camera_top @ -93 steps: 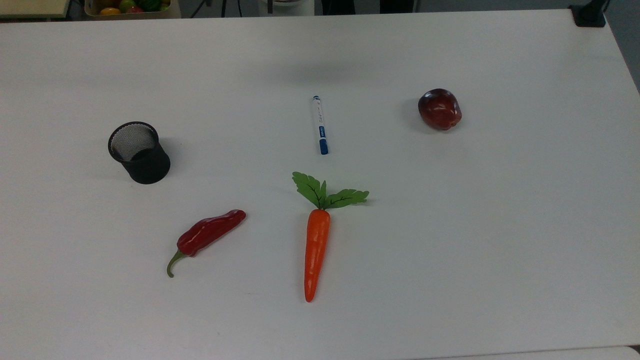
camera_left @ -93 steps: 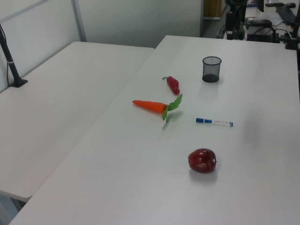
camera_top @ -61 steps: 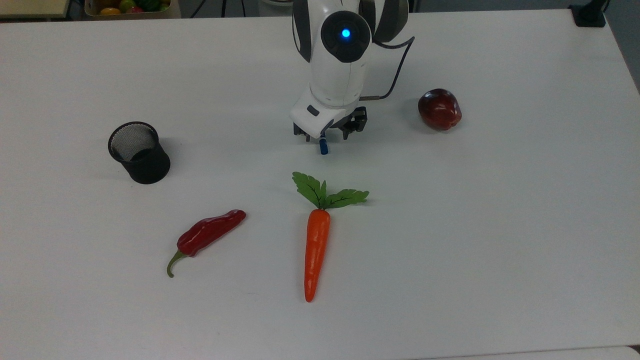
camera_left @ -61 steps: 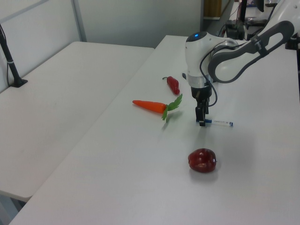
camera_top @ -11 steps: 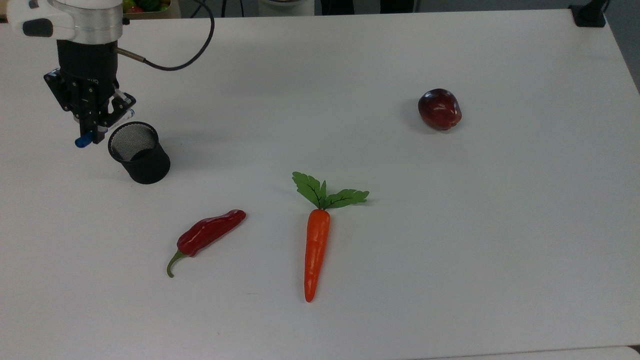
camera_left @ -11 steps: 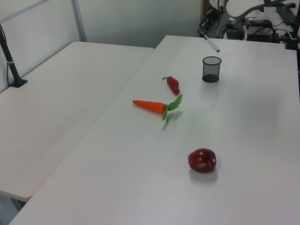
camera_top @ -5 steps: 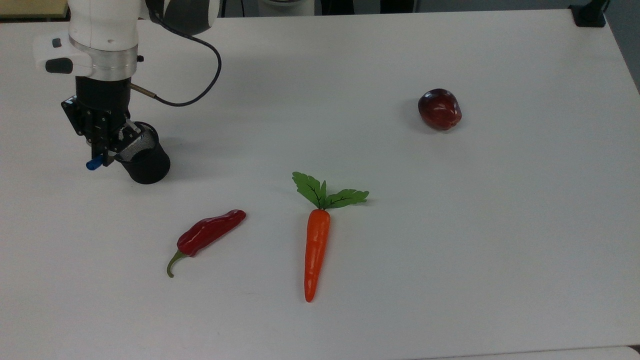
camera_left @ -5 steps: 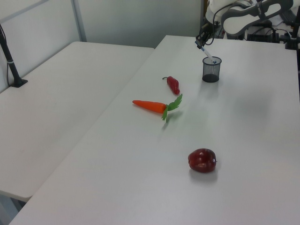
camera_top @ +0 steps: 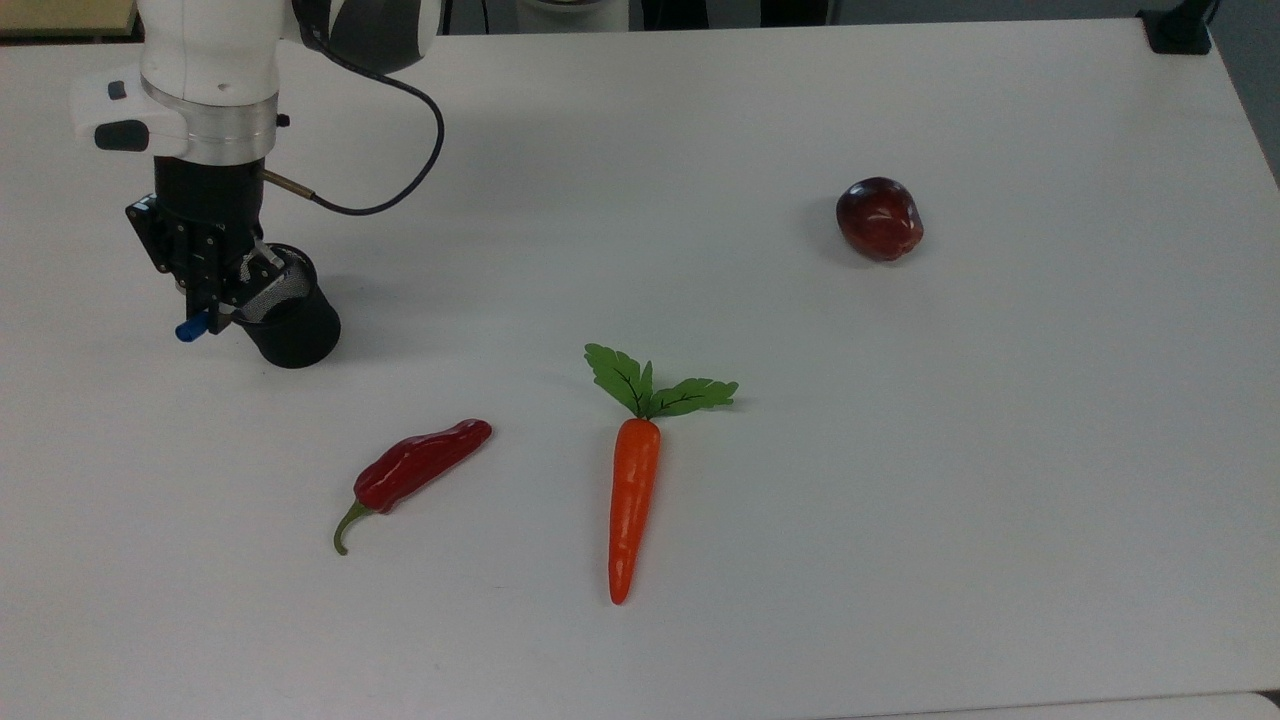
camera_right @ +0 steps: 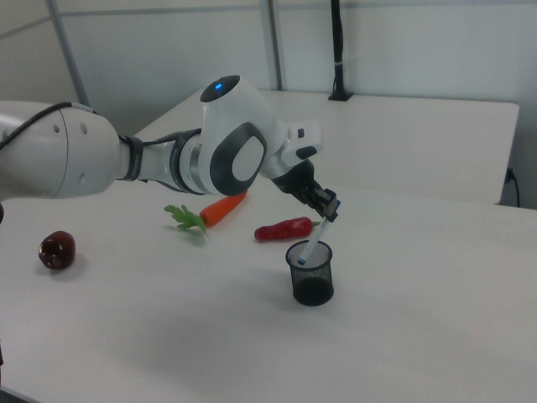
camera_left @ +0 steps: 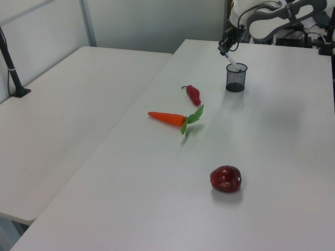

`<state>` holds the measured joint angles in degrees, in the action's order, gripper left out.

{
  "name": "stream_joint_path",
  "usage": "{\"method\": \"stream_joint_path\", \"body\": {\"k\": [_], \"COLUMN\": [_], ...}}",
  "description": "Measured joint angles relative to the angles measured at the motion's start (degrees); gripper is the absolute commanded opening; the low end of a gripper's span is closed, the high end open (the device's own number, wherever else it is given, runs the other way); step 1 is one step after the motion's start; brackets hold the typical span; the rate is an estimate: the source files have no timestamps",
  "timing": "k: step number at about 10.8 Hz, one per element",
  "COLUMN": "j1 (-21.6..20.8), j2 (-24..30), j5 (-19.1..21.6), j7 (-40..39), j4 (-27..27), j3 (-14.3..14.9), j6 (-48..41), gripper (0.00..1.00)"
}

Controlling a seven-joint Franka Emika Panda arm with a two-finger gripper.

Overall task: Place marker
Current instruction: 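Lower the marker upright into the black mesh pen cup, then open the gripper to release the marker in the cup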

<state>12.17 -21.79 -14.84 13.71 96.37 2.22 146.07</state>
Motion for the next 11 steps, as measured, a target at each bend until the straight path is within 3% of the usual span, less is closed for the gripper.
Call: {"method": "stream_joint_path", "body": {"k": [3, 5, 11], "j1": [0.0, 0.0, -0.7], "j2": [0.0, 0.0, 0.2], "j5": [0.0, 0.0, 0.0], "j7": [0.0, 0.1, 0.1], "j4": [0.0, 0.0, -0.8], "j3": [0.0, 0.0, -0.3], "j6": [0.0, 0.0, 0.0], "gripper": [0.80, 0.99, 1.00]}}
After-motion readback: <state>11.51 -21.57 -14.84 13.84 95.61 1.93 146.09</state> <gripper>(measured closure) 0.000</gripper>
